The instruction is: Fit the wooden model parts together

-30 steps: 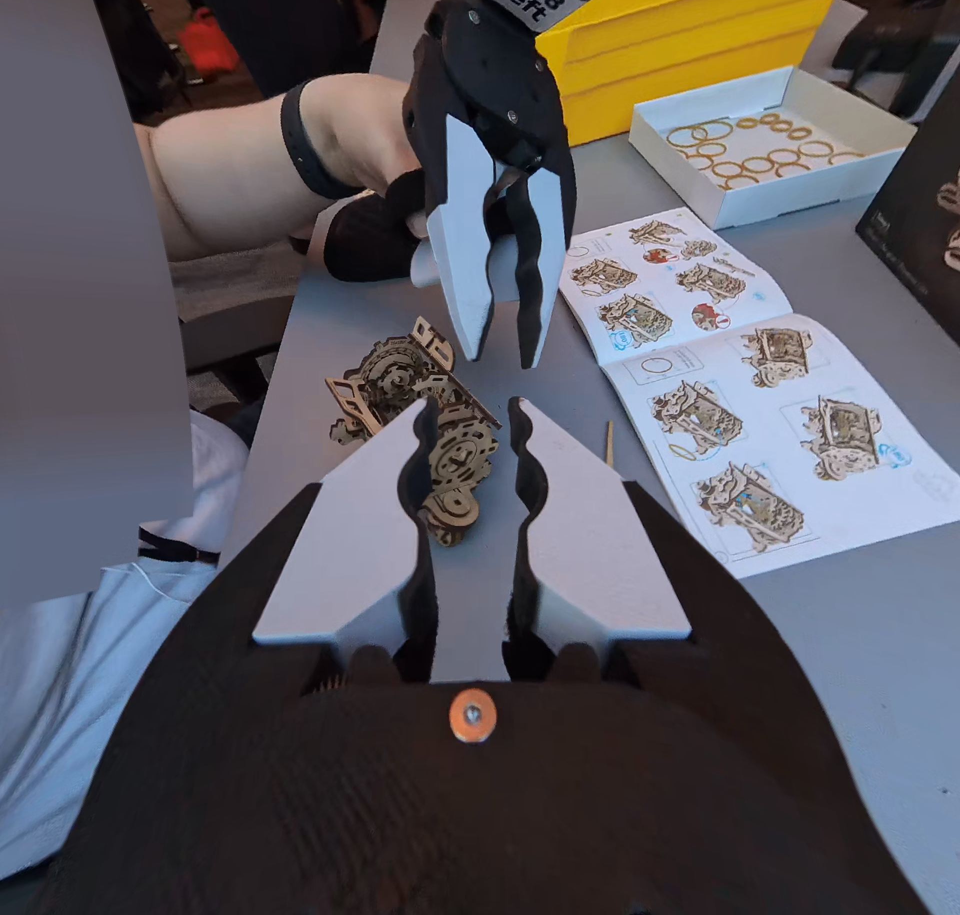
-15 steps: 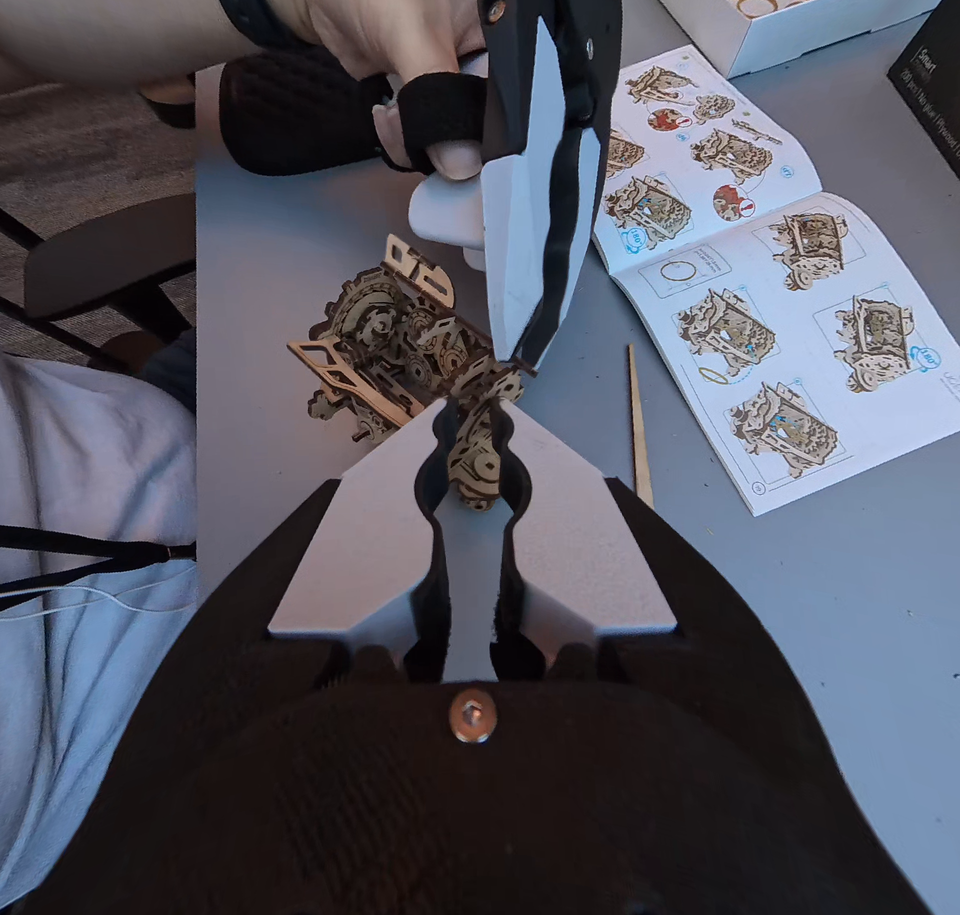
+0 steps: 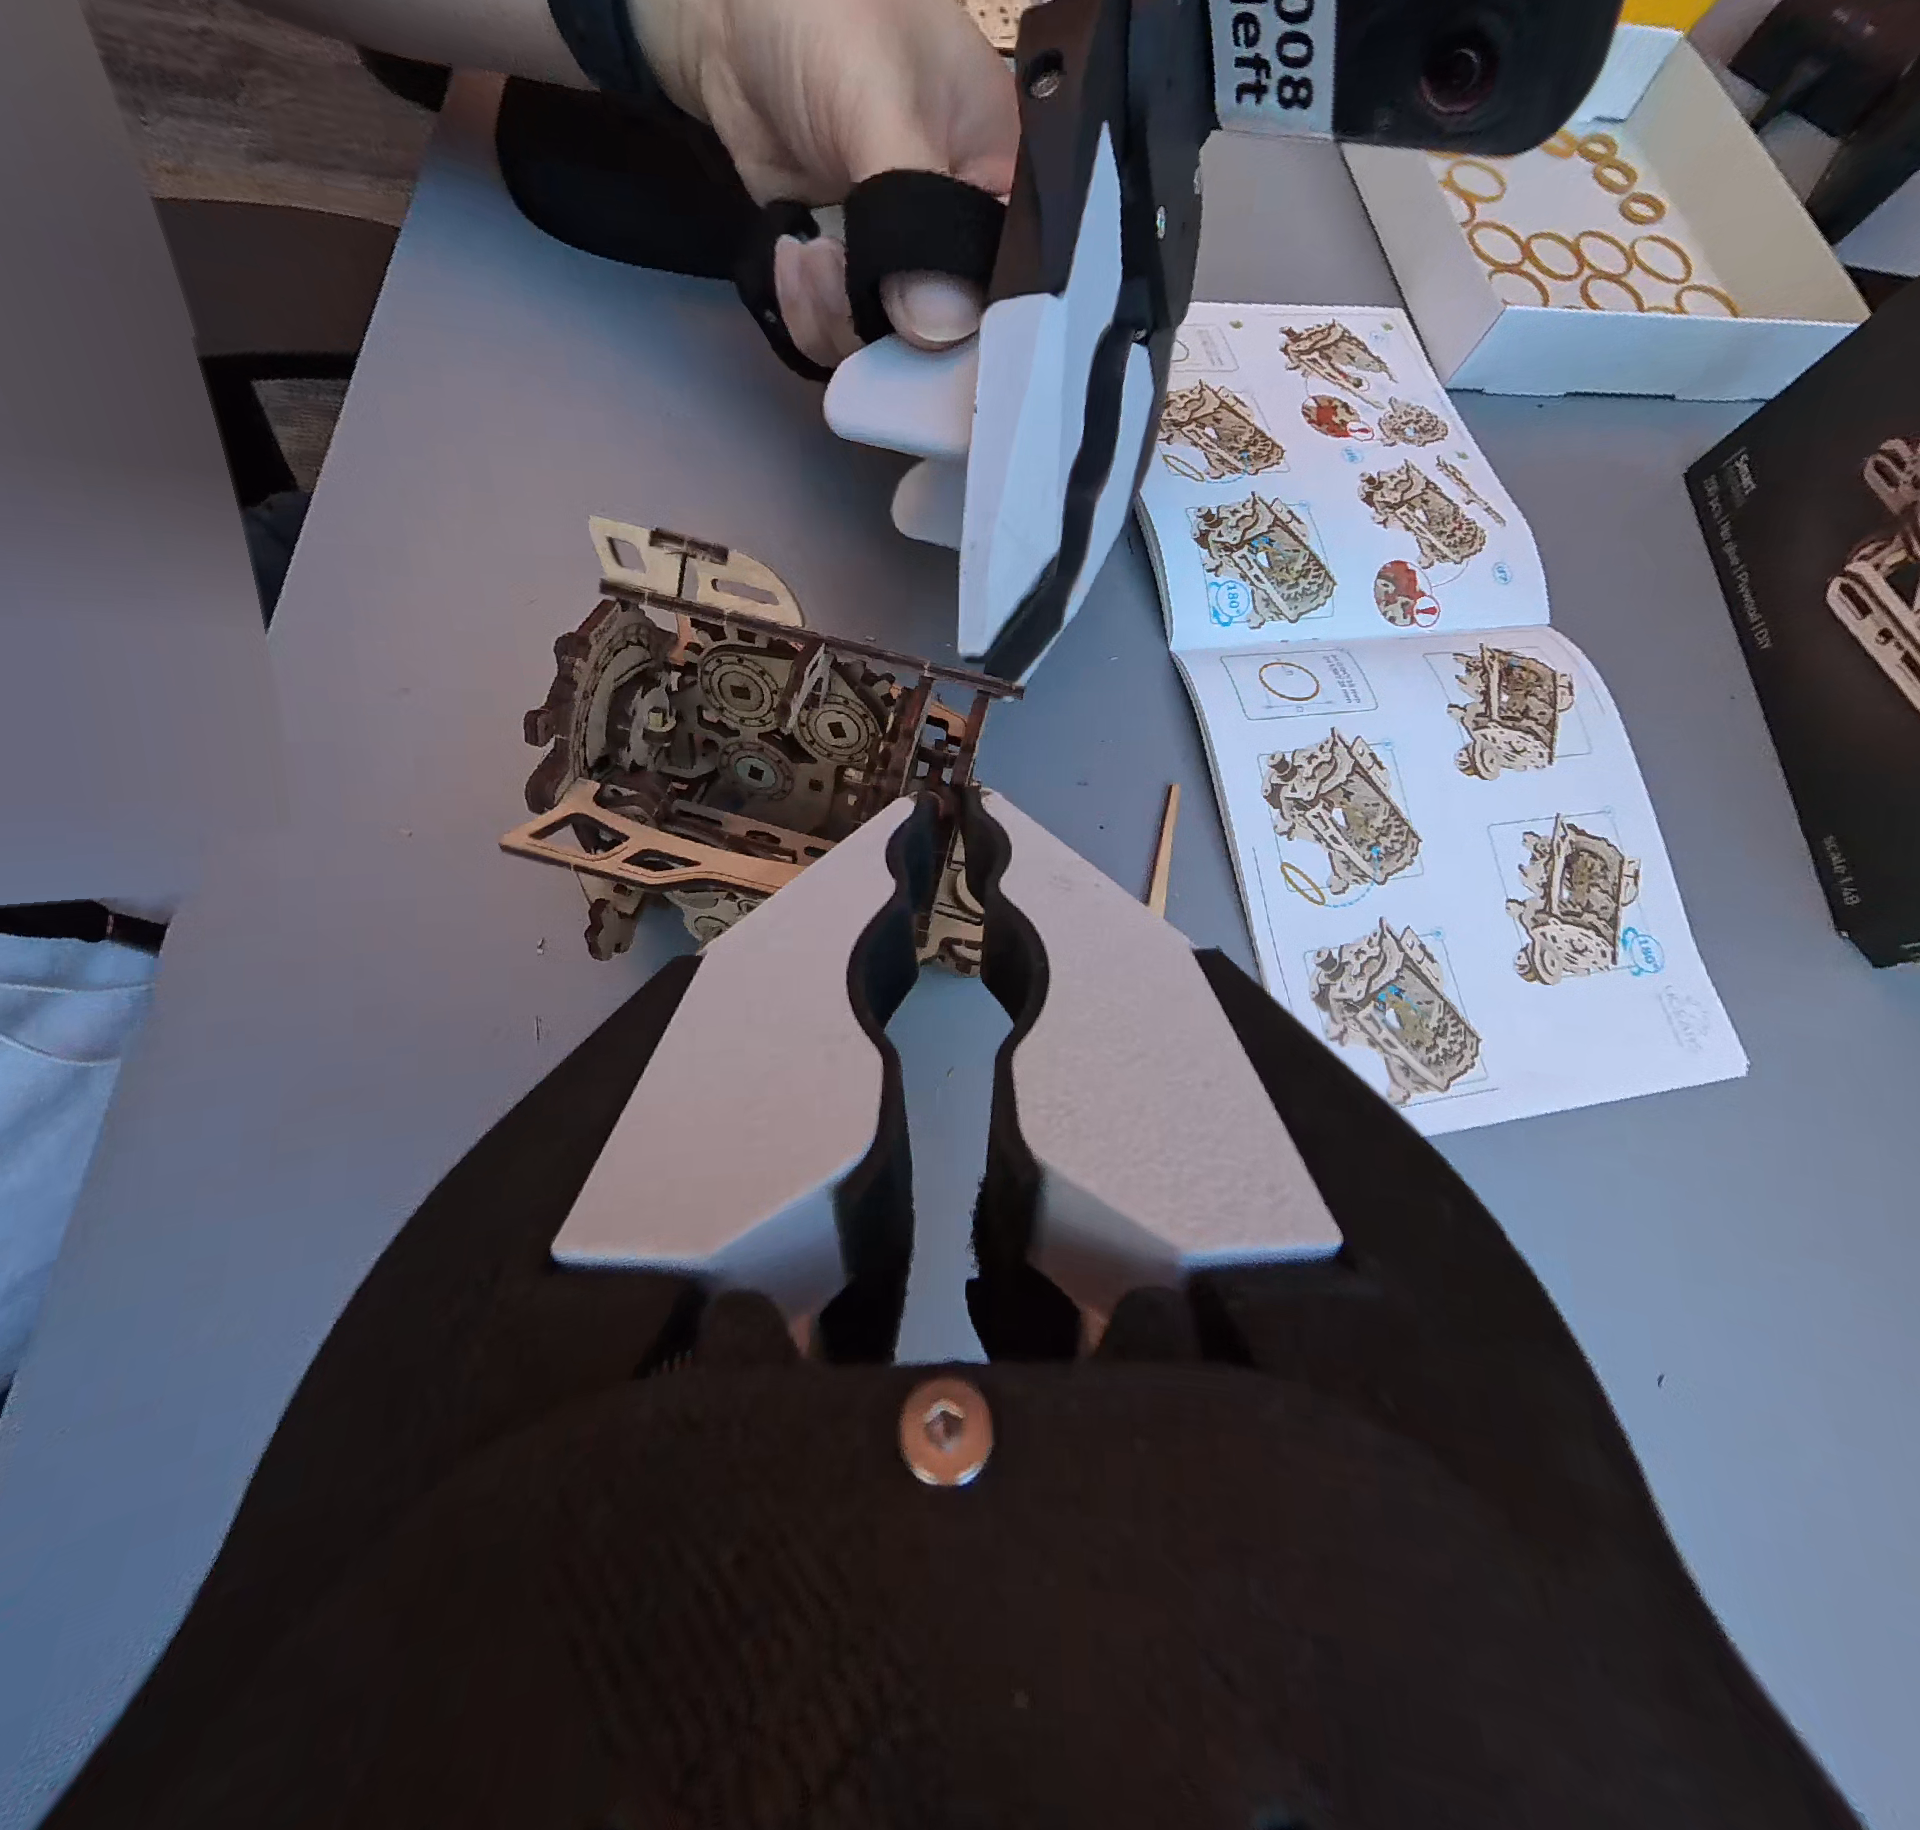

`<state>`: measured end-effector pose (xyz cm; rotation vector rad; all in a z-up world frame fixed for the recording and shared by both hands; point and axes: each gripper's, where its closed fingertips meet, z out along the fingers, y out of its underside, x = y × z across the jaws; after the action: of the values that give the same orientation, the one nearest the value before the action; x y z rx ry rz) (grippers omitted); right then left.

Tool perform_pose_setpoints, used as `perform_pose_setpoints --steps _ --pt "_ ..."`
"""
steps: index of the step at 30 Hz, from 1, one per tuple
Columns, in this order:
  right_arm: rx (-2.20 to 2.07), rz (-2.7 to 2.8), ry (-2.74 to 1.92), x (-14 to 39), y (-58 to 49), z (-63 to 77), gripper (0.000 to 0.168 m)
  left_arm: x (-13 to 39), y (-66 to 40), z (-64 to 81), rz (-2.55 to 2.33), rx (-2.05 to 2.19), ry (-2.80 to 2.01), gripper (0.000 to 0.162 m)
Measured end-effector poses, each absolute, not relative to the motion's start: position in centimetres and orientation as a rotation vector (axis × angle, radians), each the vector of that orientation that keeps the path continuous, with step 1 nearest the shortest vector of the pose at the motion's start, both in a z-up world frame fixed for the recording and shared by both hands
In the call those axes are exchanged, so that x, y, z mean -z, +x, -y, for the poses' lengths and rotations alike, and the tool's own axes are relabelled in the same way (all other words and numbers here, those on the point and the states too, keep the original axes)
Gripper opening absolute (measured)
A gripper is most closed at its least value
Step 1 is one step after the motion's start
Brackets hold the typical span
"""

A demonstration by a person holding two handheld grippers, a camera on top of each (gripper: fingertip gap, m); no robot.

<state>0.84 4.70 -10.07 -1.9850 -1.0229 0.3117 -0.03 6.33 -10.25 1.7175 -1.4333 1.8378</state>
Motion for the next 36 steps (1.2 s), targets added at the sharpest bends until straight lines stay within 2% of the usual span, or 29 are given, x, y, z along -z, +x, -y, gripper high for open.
perform_pose_setpoints --steps 1,4,9,16,19,24,28,30,33,36 --pt "-0.319 1.054 -1.969 10.1 0.8 -4.7 0.004 10.4 -0.1 -6.6 1.464 -1.846 1.715 0.012" --pt "-0.34 1.133 -1.885 10.0 0.8 -4.7 0.004 9.9 0.0 -7.0 1.501 -1.911 1.648 0.02" --pt "-0.411 1.126 -1.787 9.9 1.1 -4.4 0.003 9.0 0.5 -5.9 1.501 -1.972 1.492 0.018" --pt "-0.392 1.136 -1.719 9.8 1.8 -3.8 0.004 8.9 1.2 -4.7 1.557 -1.971 1.359 0.003" --pt "-0.419 1.131 -1.726 9.8 1.9 -3.6 0.004 8.8 1.4 -4.6 1.551 -1.984 1.349 0.002" --pt "-0.517 0.979 -1.787 8.9 2.4 -4.1 0.017 8.7 1.9 -4.3 1.567 -1.978 1.382 0.002" --pt "-0.596 0.884 -1.809 7.9 2.0 -4.1 0.017 8.6 2.3 -4.1 1.554 -1.957 1.436 0.002" --pt "-0.584 0.849 -1.853 8.3 2.1 -4.2 0.017 8.6 2.5 -3.8 1.567 -1.949 1.456 0.002" --pt "-0.616 0.832 -1.896 9.0 1.9 -3.7 0.004 8.5 2.7 -3.5 1.576 -1.937 1.487 0.002" --pt "-0.601 0.794 -1.918 9.0 2.2 -3.5 0.007 8.5 2.9 -3.4 1.553 -1.941 1.504 0.002"
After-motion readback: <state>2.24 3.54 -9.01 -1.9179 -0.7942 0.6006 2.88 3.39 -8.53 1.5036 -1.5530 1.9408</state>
